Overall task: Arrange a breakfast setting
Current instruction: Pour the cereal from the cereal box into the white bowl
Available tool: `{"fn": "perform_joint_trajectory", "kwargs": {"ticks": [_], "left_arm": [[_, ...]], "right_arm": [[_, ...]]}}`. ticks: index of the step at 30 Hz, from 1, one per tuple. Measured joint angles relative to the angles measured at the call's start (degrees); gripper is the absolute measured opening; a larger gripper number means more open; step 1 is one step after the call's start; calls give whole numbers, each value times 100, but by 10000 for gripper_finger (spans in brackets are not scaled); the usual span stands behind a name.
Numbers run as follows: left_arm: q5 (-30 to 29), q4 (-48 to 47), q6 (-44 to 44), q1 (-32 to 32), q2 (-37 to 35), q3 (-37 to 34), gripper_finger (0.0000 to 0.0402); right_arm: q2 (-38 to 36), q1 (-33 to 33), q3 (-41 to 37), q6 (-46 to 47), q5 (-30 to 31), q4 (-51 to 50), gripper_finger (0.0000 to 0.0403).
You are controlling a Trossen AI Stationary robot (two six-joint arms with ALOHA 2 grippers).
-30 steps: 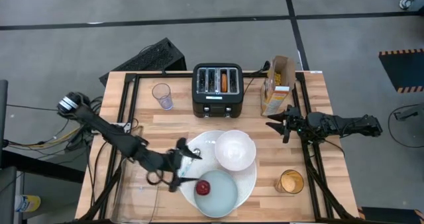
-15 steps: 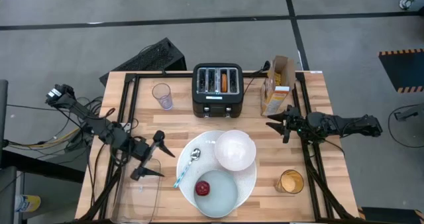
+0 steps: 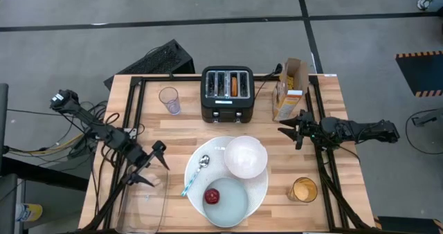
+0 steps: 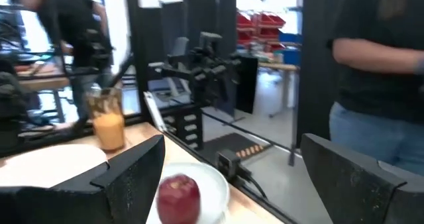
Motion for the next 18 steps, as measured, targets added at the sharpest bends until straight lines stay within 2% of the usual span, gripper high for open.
{"fn": "perform_joint_trajectory", "kwargs": {"ticks": [9,15,18], "left_arm": [[376,7,474,0,-428,-426,339],[159,-58,90,4,-806,-774,339],[107,-485,-243,7,-935,-768,339]], "right_arm": [[0,-1,-1,1,0,0,208],[0,-1,0,0,0,0,208],[0,0,-1,0,0,0,208]]}}
